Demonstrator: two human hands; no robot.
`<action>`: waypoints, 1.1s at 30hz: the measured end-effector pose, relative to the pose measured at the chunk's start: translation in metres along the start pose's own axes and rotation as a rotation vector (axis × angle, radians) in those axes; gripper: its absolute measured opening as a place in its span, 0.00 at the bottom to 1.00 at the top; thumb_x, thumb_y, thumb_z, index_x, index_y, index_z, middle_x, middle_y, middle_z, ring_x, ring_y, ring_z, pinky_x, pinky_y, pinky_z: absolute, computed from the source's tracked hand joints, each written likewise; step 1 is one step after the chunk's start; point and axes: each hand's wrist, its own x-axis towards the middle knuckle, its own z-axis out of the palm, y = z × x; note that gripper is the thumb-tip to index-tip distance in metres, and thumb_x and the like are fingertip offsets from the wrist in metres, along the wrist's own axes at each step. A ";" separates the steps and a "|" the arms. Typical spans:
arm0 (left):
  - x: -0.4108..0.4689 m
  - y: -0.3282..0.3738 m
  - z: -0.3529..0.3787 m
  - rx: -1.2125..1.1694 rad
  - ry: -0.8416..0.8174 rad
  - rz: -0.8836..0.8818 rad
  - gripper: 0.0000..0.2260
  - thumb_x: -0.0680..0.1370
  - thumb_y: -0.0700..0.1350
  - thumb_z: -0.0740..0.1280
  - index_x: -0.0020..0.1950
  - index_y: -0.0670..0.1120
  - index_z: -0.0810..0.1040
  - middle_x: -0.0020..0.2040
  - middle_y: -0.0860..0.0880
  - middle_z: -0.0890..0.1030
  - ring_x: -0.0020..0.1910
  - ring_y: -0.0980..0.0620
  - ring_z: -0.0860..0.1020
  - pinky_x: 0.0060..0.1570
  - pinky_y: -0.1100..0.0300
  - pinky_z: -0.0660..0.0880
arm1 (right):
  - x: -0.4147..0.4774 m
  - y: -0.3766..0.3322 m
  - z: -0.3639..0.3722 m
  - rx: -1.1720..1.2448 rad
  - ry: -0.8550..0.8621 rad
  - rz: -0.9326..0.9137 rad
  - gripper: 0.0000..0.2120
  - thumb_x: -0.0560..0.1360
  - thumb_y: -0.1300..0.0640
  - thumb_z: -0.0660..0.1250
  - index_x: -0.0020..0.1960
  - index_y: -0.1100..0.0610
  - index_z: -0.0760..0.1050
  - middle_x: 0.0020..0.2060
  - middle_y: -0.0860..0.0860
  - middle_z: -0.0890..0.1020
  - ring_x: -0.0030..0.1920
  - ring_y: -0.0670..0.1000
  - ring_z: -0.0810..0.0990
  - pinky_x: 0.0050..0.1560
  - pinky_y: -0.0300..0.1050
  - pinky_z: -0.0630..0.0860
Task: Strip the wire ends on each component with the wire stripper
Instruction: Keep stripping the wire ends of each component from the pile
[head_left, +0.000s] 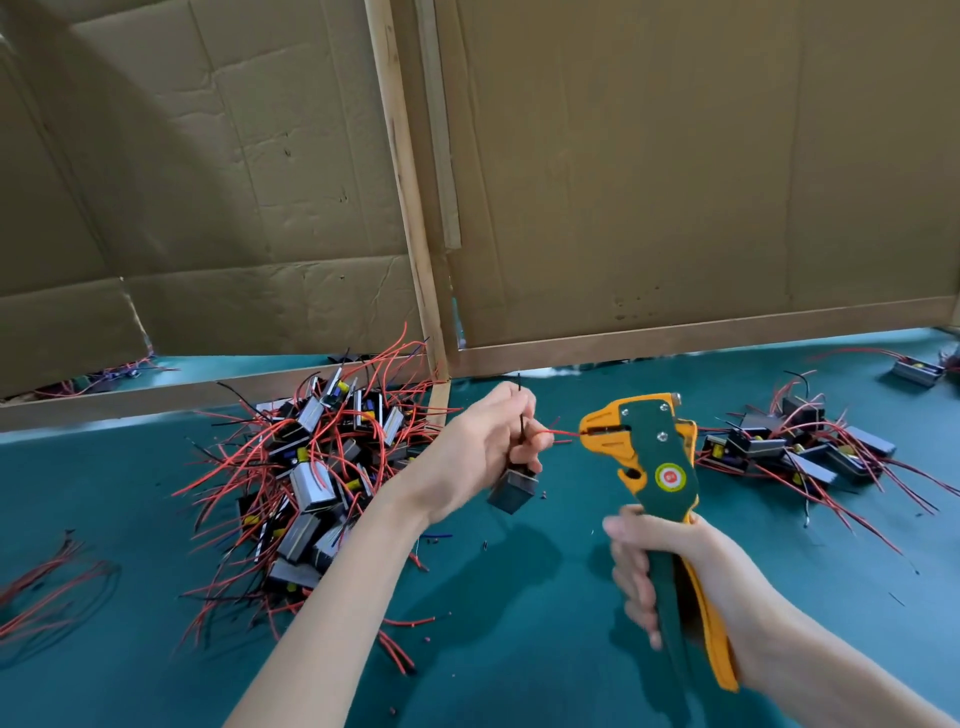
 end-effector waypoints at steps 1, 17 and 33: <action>0.002 -0.003 0.002 -0.001 0.015 -0.006 0.10 0.83 0.47 0.53 0.43 0.46 0.64 0.34 0.52 0.74 0.34 0.53 0.66 0.43 0.60 0.69 | 0.000 -0.001 0.000 0.041 -0.015 -0.004 0.18 0.59 0.50 0.75 0.29 0.59 0.69 0.24 0.58 0.70 0.23 0.55 0.70 0.24 0.44 0.71; 0.003 0.003 0.006 0.315 0.254 0.373 0.06 0.72 0.39 0.72 0.43 0.50 0.84 0.36 0.56 0.84 0.37 0.62 0.79 0.39 0.72 0.72 | -0.002 -0.024 -0.019 0.119 -0.170 -0.080 0.11 0.60 0.65 0.74 0.39 0.64 0.76 0.36 0.70 0.77 0.38 0.70 0.80 0.44 0.64 0.79; -0.001 0.008 0.015 0.377 0.151 0.241 0.04 0.75 0.43 0.71 0.42 0.50 0.84 0.35 0.55 0.81 0.36 0.59 0.75 0.37 0.69 0.70 | -0.001 -0.017 -0.016 -0.007 -0.230 -0.057 0.08 0.64 0.62 0.74 0.40 0.64 0.77 0.36 0.68 0.78 0.37 0.66 0.80 0.44 0.60 0.78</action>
